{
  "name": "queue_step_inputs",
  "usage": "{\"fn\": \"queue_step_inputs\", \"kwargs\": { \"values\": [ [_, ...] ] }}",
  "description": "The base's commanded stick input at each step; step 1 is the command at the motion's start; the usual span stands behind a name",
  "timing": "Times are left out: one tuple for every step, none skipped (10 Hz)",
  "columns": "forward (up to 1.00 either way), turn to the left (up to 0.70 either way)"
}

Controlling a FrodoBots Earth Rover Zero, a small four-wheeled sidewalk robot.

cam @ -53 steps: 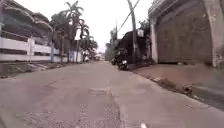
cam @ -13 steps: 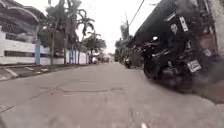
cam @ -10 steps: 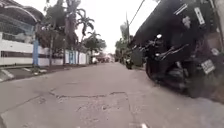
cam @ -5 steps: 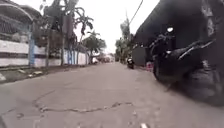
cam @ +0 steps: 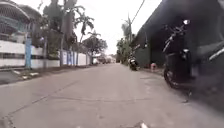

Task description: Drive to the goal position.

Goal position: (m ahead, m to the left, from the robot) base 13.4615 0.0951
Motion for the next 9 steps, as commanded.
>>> {"fn": "queue_step_inputs", "kwargs": {
  "values": [
    [1.00, 0.00],
    [1.00, 0.00],
    [1.00, 0.00],
    [1.00, 0.00],
    [1.00, 0.00],
    [1.00, 0.00],
    [1.00, 0.00],
    [1.00, 0.00],
    [1.00, 0.00]
  ]
}}
